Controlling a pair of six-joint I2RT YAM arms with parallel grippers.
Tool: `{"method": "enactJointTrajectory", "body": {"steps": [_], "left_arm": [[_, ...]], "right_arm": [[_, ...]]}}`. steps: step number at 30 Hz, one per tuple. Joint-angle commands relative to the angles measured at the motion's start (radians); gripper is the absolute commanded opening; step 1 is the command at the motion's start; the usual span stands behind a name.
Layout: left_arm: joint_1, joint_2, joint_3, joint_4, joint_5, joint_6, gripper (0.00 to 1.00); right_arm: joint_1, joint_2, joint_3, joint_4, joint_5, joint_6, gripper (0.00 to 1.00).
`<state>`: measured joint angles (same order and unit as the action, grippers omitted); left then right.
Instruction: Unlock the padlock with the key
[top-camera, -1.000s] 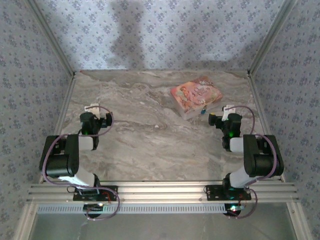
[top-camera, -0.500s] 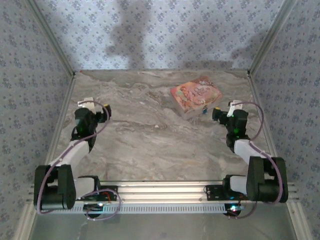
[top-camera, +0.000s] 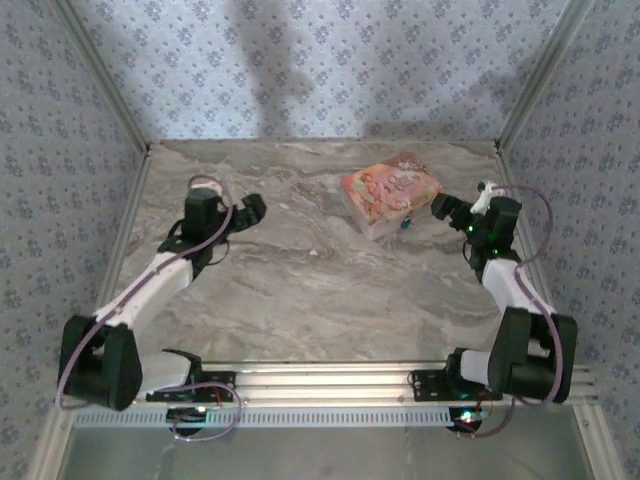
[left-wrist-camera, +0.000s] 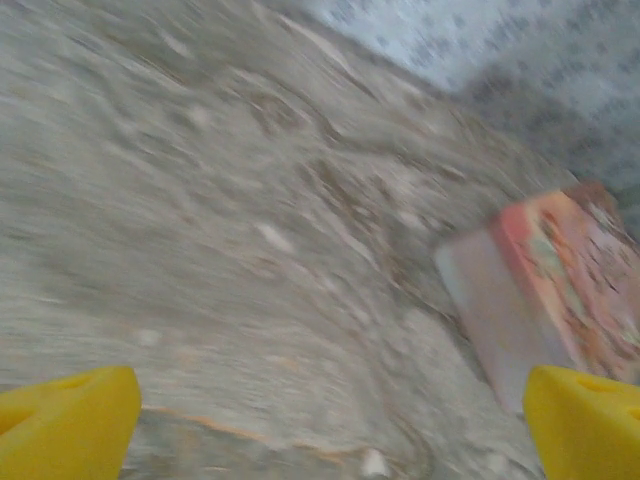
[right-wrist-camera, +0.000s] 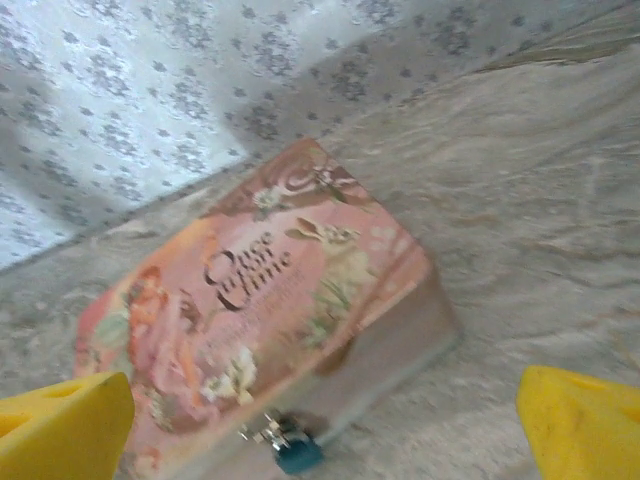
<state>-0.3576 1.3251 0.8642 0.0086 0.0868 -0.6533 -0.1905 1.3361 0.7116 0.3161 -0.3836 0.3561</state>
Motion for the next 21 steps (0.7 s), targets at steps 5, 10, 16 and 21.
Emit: {"method": "enactJointTrajectory", "body": {"steps": [5, 10, 16, 21], "left_arm": [[-0.172, 0.278, 0.262, -0.004, 0.117, -0.087, 0.96], [-0.213, 0.462, 0.369, 0.120, 0.217, -0.171, 0.91], [-0.250, 0.648, 0.520, 0.156, 0.303, -0.246, 0.88], [-0.262, 0.756, 0.604, 0.171, 0.341, -0.294, 0.87]], "right_arm": [[-0.021, 0.238, 0.190, -0.004, -0.083, 0.118, 1.00], [-0.024, 0.422, 0.374, -0.037, -0.065, 0.107, 1.00], [-0.024, 0.603, 0.592, -0.151, -0.165, 0.062, 0.91], [-0.017, 0.693, 0.690, -0.246, -0.203, 0.006, 0.88]]}}
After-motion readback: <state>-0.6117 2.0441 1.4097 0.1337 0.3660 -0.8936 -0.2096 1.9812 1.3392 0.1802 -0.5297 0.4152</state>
